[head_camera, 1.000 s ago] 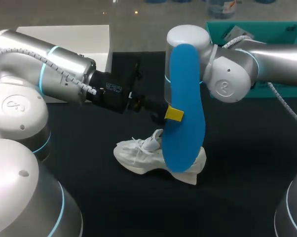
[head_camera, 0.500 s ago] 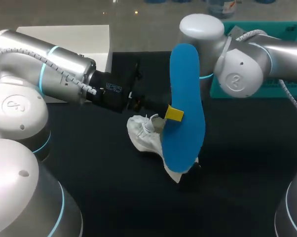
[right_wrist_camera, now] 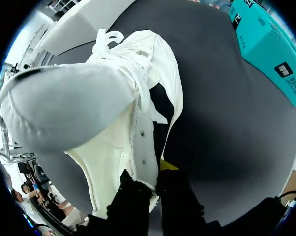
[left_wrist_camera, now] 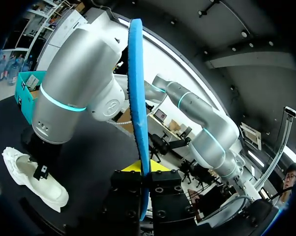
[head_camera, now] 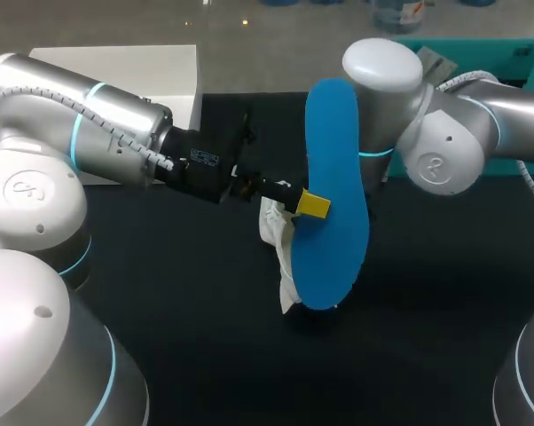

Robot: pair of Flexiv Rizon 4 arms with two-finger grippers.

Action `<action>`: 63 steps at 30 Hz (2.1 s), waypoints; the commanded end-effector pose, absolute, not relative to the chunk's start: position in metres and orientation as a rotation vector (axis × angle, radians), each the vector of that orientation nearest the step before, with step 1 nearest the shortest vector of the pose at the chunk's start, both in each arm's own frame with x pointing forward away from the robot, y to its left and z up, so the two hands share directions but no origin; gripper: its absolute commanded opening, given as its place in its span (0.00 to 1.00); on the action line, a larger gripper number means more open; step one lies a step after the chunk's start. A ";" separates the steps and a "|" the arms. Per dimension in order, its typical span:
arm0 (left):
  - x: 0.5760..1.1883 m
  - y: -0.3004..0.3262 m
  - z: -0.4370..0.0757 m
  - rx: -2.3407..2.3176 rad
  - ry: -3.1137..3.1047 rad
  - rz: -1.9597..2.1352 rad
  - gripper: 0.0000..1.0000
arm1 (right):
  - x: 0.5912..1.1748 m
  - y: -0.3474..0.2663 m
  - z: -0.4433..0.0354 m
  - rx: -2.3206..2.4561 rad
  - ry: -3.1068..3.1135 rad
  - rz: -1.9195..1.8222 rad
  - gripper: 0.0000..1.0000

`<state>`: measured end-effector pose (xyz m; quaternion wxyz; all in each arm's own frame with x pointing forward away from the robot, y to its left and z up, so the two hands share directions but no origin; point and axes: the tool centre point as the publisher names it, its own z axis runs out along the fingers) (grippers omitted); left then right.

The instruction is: Take the shoe out of the shoebox, open the shoe tongue, remove and reinsert the insole, then place the shoe into the shoebox

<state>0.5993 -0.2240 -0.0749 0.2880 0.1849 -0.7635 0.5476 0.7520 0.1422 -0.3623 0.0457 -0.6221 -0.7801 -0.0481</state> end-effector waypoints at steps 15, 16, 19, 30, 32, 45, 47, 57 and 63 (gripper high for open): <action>0.599 -0.224 -0.076 0.493 -2.037 1.466 0.00 | 0.755 0.155 -0.376 -1.920 -2.369 -0.161 0.00; 0.599 -0.224 -0.076 0.493 -2.037 1.466 0.00 | 0.755 0.155 -0.378 -1.922 -2.364 -0.160 0.00; 0.599 -0.224 -0.076 0.493 -2.037 1.466 0.00 | 0.756 0.155 -0.383 -1.929 -2.346 -0.158 0.00; 0.599 -0.224 -0.076 0.493 -2.037 1.466 0.00 | 0.752 0.153 -0.384 -1.951 -2.322 -0.176 0.98; 0.599 -0.224 -0.076 0.493 -2.037 1.466 0.00 | 0.747 0.152 -0.376 -1.961 -2.321 -0.182 1.00; 0.599 -0.224 -0.076 0.493 -2.037 1.466 0.00 | 0.739 0.127 -0.328 -1.907 -2.348 -0.462 1.00; 0.599 -0.224 -0.076 0.493 -2.037 1.466 0.00 | 0.739 0.127 -0.328 -1.907 -2.348 -0.462 1.00; 0.599 -0.224 -0.076 0.493 -2.037 1.466 0.00 | 0.739 0.127 -0.328 -1.907 -2.348 -0.462 1.00; 0.599 -0.224 -0.076 0.493 -2.037 1.466 0.00 | 0.740 0.127 -0.324 -1.880 -2.234 -0.558 1.00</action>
